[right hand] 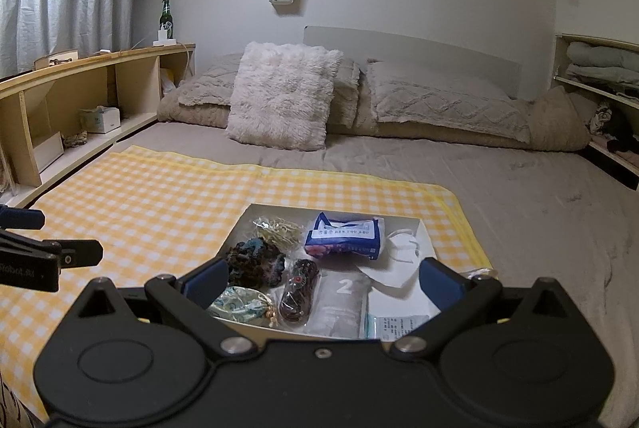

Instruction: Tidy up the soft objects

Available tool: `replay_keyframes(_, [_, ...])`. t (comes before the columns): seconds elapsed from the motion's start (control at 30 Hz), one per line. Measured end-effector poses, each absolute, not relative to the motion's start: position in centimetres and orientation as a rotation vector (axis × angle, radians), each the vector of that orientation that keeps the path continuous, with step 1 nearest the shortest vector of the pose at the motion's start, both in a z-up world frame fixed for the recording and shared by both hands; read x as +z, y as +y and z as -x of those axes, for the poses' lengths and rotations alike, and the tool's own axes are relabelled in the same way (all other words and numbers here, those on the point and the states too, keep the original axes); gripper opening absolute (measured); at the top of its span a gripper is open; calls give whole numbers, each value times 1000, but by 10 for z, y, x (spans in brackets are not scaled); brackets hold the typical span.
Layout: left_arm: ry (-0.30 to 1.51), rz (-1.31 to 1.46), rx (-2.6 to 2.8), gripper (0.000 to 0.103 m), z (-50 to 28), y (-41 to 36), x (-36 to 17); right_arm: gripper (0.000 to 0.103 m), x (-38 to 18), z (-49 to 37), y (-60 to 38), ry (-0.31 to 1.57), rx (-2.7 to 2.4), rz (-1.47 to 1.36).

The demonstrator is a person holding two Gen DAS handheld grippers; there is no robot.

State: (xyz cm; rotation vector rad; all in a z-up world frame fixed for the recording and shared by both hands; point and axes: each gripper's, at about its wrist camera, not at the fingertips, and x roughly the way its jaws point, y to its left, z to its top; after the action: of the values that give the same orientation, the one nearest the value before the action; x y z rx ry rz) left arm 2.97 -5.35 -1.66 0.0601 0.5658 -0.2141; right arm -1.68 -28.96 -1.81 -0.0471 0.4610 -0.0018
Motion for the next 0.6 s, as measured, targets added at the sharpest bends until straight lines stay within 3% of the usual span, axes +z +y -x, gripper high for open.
replay_keyframes(0.6, [560, -62, -218, 103, -27, -54, -16, 103, -18, 17, -291, 462, -2, 45])
